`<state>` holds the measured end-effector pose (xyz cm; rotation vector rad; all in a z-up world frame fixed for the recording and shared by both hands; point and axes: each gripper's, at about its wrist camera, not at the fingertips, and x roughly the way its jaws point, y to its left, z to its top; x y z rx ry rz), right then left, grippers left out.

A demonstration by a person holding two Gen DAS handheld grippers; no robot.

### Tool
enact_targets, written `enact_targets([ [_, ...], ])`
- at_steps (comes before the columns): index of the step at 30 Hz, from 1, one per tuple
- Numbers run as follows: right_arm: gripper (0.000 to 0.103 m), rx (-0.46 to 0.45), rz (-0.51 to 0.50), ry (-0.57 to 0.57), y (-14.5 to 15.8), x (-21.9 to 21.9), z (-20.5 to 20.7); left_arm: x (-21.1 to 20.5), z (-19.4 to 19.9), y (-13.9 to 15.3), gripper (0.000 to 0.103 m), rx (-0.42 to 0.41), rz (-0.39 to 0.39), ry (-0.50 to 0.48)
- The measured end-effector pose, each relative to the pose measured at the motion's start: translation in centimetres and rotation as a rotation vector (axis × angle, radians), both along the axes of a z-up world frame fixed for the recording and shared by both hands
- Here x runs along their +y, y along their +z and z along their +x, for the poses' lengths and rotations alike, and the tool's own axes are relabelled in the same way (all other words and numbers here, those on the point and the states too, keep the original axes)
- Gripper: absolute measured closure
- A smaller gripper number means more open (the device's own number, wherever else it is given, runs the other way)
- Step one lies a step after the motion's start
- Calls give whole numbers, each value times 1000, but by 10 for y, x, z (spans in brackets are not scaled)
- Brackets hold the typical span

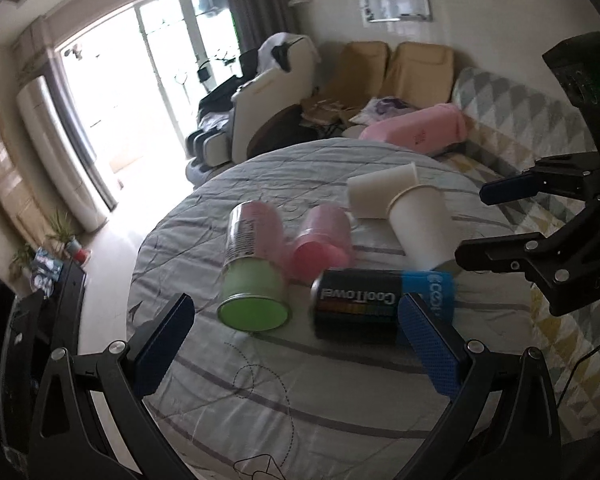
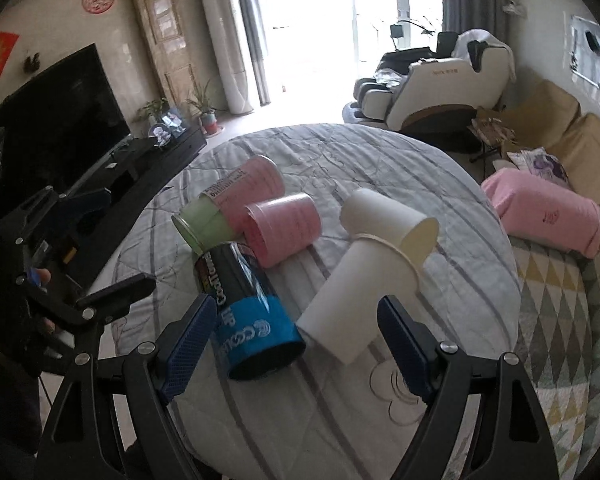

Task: Flip cup upright
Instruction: 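Move the left tool toward the lying blue CoolTowel cup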

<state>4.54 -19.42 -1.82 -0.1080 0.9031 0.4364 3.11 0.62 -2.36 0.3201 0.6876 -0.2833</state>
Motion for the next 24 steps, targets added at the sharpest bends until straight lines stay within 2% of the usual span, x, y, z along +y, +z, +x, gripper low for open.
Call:
enact_targets([
  [5,19,22,54,-13,-1,-3,-9,-11,-4,2,0,-21,96,-60],
  [13,19,29,81,-26,-2,-2,-17,-24,-13,4,0,-49,170,-217],
  [17,19,47,89,-41,-6,-4,-15,-28,-9,8,0,-48,169,-344],
  [21,19,58,110,-72,-10,-6,-3,-28,10,5,0,-52,235,-461],
  [24,19,58,99,-113,-12,-6,7,-27,30,2,0,-30,281,-604],
])
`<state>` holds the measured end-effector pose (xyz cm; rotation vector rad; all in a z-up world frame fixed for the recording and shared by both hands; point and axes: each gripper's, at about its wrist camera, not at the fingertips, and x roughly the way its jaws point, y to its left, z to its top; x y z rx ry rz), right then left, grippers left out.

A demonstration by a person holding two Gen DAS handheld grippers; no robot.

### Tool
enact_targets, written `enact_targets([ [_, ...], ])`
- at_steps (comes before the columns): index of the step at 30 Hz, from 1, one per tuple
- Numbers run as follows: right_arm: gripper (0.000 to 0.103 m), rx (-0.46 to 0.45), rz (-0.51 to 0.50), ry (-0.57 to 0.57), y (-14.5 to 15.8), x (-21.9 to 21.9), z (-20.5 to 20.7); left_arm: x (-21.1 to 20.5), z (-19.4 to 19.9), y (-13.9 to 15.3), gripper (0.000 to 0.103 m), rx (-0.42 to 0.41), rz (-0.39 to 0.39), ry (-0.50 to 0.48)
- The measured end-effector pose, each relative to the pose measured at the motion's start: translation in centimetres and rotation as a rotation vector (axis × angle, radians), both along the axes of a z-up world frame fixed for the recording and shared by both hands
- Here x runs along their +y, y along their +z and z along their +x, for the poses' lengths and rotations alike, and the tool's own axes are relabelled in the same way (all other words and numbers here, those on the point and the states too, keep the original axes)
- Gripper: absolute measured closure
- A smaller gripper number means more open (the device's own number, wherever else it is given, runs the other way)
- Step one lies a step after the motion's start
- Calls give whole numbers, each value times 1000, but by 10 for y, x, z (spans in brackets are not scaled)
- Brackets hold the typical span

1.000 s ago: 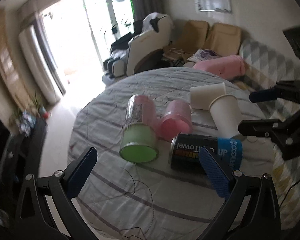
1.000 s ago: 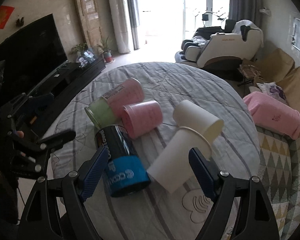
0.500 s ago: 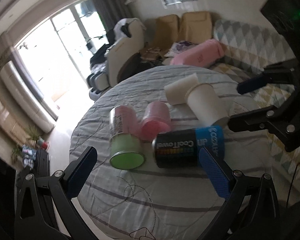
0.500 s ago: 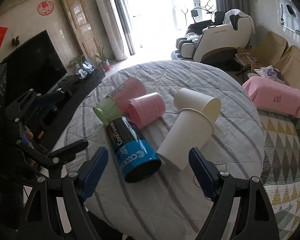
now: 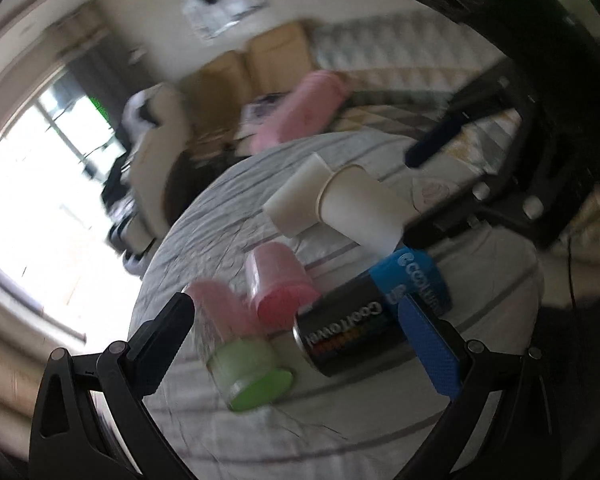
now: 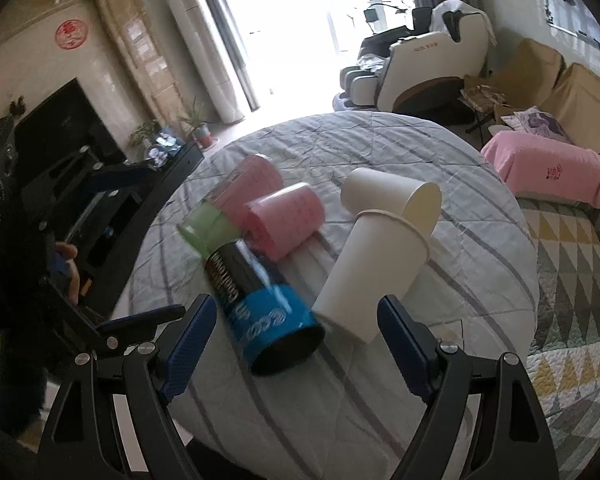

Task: Flip cup upright
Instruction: 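Move the left tool toward the lying blue CoolTowel cup, then close the left gripper around the blue CoolTowel cup body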

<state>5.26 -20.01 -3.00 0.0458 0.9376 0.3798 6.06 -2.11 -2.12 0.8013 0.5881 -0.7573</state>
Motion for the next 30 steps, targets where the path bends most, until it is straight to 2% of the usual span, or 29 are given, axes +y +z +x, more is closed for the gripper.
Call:
enact_targets([
  [5,19,50,-63,-128,9,2,20,-4,26,5,0,73,113,-210],
  [7,19,89,-85,-161,16,7,28,-7,36,12,0,133,134,-261],
  [9,19,166,-85,-169,15,12,37,-11,48,21,0,212,148,-270],
  [11,19,272,-19,-202,14,12,43,-16,52,34,0,308,172,-283],
  [14,19,381,73,-312,13,8,42,-15,46,53,0,357,222,-389],
  [17,19,426,174,-454,18,12,30,-13,46,63,0,438,266,-423],
  [19,19,423,266,-538,20,14,22,-11,42,66,0,438,275,-459],
  [23,19,445,323,-724,21,22,3,-17,52,65,0,495,283,-472],
  [25,19,458,368,-786,19,21,-8,-23,49,57,0,497,329,-505],
  [27,19,483,413,-870,11,17,-20,-27,44,49,0,465,375,-549],
  [29,19,503,532,-957,-2,8,-34,-32,38,41,0,442,424,-604],
  [30,19,506,560,-988,-5,4,-39,-34,37,36,0,438,441,-624],
])
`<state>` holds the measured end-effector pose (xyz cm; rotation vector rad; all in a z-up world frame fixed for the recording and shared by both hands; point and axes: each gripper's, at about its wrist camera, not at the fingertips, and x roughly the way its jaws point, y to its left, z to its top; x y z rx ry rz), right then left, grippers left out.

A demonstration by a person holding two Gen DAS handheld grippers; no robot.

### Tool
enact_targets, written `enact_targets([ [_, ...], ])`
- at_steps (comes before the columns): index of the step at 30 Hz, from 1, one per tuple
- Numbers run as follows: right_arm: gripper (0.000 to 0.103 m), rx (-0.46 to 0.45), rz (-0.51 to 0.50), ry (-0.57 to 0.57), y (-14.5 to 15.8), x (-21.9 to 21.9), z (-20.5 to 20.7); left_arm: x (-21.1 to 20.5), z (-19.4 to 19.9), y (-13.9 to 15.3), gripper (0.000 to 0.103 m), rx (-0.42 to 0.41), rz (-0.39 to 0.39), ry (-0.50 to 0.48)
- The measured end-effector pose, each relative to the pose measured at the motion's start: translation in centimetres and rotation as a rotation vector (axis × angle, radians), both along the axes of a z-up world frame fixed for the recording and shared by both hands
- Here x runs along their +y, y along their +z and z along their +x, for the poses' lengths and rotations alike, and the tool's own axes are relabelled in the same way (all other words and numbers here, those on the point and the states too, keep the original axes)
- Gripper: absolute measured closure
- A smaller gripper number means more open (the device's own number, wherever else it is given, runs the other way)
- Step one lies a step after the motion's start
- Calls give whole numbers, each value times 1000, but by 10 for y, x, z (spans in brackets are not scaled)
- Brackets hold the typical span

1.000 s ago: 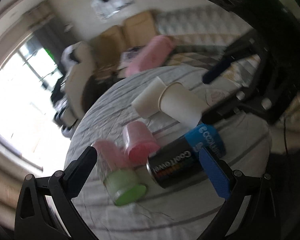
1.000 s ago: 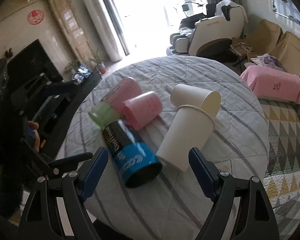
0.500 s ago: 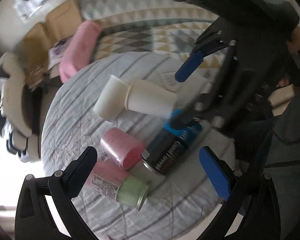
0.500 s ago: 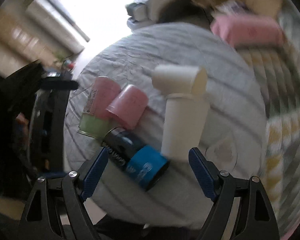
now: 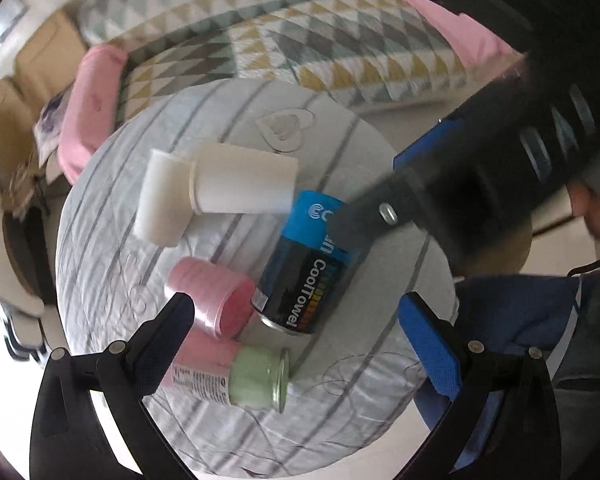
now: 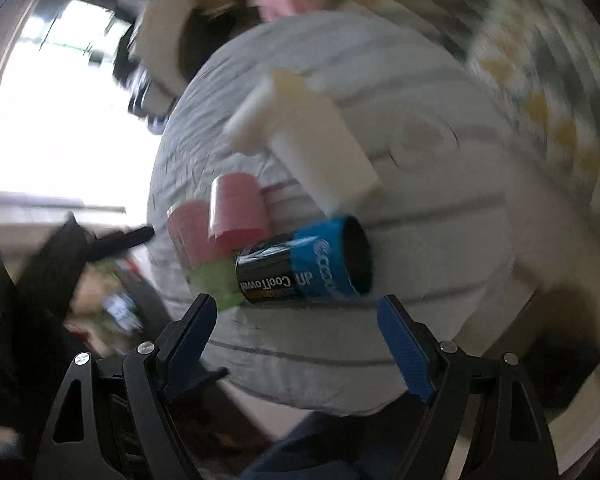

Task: Flip cup upright
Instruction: 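Close the left gripper around the blue CoolTowel cup body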

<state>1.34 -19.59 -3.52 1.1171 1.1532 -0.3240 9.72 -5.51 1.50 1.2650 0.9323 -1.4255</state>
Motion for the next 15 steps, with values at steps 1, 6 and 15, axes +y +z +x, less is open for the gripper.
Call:
enact_targets([
  [1,19,5,6,-34,-2,-2,-4,-2,-1,-4,0,7,9,-26],
  [6,19,45,1,-192,-15,-2,-22,-4,-7,-20,0,-23,7,-125],
  [15,19,60,17,-420,-41,33,-32,8,-12,-43,0,-52,5,-253],
])
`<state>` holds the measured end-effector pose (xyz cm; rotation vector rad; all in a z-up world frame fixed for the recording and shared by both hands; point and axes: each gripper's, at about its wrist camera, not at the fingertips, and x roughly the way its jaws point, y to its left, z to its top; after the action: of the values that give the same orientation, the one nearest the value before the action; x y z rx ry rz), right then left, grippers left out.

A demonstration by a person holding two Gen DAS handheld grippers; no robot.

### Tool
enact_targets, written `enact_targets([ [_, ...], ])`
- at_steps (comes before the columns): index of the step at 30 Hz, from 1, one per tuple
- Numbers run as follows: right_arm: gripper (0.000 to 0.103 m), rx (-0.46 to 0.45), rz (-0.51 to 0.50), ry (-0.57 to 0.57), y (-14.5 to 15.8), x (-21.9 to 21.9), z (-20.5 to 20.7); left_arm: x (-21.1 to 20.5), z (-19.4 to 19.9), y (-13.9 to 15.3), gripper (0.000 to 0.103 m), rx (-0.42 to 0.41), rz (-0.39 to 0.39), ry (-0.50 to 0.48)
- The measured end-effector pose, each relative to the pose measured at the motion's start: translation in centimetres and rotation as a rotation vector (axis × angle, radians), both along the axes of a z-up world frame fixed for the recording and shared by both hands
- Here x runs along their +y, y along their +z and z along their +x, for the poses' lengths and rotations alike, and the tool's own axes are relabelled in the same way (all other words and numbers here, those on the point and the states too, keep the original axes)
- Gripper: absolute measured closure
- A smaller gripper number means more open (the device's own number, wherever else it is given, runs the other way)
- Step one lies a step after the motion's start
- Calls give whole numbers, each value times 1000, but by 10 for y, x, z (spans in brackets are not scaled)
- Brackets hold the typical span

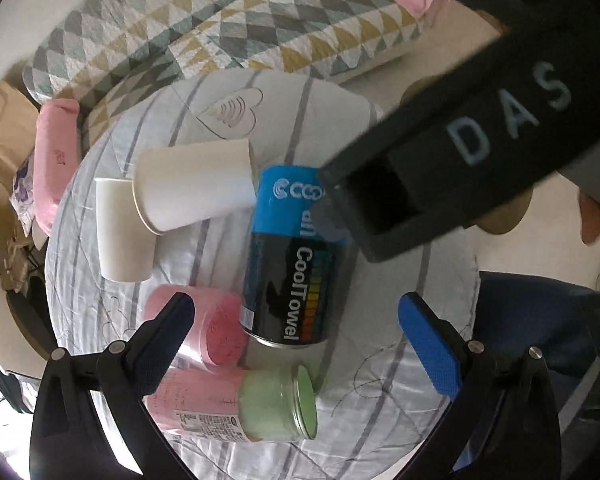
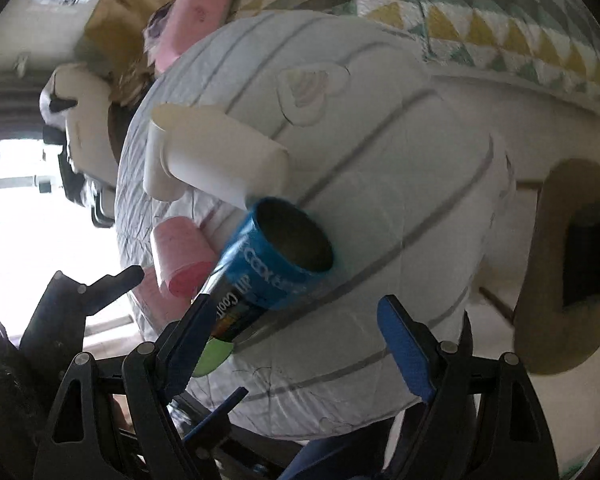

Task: Flip cup upright
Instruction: 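Close the left gripper around the blue CoolTowel cup body, then lift the blue cup with the left gripper and rotate it upright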

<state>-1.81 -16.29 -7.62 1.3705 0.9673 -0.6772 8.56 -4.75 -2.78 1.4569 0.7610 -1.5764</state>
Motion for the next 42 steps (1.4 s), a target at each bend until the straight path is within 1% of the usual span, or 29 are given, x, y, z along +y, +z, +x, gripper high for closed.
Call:
enact_targets([
  [2,19,2,2,-12,-2,5,-1,1,-2,-2,0,-12,-6,-20],
  [6,19,8,-5,-53,-4,9,-8,-4,-7,-8,1,-8,-1,-3],
  [8,19,6,-13,-65,-7,8,-13,-5,-11,-7,1,-18,-19,-16],
  [11,19,2,-4,-81,-8,9,-21,-7,-12,-8,1,10,8,-27],
  [12,19,-2,13,-79,-10,8,-21,-7,-12,-9,1,11,18,-35],
  [14,19,-14,14,-92,-10,7,-24,-7,-14,-10,1,-4,21,-65],
  [17,19,-16,16,-80,-15,5,-22,-11,-17,-18,1,-14,30,-75],
  [21,19,-10,19,-72,-23,3,-25,-18,-20,-28,3,-19,43,-80],
  [24,19,0,0,-59,-24,1,-26,-21,-22,-35,3,-13,60,-97],
  [26,19,0,4,-57,-26,0,-27,-29,-21,-40,4,-6,70,-104],
  [29,19,-3,11,-58,-30,-3,-30,-35,-20,-48,6,-4,83,-116],
  [30,19,-4,12,-60,-31,-3,-31,-37,-20,-50,9,-2,91,-118],
  [32,19,3,14,-56,-35,-5,-32,-42,-19,-56,11,-3,102,-116],
  [35,19,4,17,-59,-39,-5,-33,-43,-18,-62,11,-16,98,-122],
  [39,19,6,18,-47,-42,-3,-31,-47,-13,-69,17,-18,102,-112],
  [41,19,5,17,-44,-42,-2,-31,-50,-12,-72,18,-20,104,-104],
  [42,19,7,16,-41,-42,-2,-31,-51,-11,-73,24,-22,101,-105],
])
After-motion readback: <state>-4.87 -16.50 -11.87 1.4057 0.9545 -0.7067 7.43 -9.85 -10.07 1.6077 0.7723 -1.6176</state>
